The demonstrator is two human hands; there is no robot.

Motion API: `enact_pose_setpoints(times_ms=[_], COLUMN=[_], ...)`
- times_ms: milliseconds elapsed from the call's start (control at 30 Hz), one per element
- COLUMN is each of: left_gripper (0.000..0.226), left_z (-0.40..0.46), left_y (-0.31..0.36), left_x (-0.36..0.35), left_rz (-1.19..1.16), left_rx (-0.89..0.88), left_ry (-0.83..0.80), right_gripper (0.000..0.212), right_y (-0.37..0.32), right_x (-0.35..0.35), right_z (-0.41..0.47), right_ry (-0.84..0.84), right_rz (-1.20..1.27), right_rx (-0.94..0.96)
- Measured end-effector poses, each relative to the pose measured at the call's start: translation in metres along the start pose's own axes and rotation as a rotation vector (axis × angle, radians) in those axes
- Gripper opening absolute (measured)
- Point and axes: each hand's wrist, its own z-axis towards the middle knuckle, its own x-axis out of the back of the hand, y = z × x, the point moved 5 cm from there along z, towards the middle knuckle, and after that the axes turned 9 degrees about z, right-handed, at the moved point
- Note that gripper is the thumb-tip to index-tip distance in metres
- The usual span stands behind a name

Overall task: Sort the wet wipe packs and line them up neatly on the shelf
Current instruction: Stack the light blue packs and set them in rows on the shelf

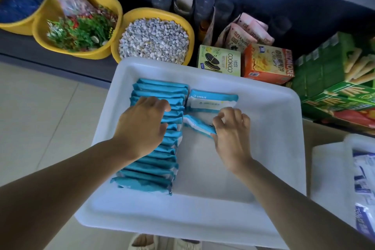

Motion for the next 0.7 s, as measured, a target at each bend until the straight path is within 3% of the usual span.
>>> enact_pose_setpoints(times_ms=[300, 500, 600, 700], left_gripper=[0.037, 0.036, 0.037, 0.039], left_z=[-0.015, -0.033, -0.045, -0.057], left_y=[-0.010, -0.014, -0.012, -0.009], left_x=[-0.011, -0.013, -0.011, -0.003], left_rz=[-0.003, -0.028, -0.030, -0.035], left_rx=[-0.014, -0.015, -0.010, -0.010], left_ry=[-0.041, -0.061, -0.074, -0.069], right_gripper=[0.029, 0.076, 0.051, 0.032], right_y=[0.004, 0.002, 0.002, 0.002], right_x=[-0.012, -0.015, -0.011, 0.009], right_z=[0.035, 0.024, 0.019, 0.009], right_ry=[0.037, -0.091, -0.229, -0.236], right_rz=[-0.078, 0.111, 0.196, 0.250], right_rx=[0.023, -0.155, -0.242, -0.308])
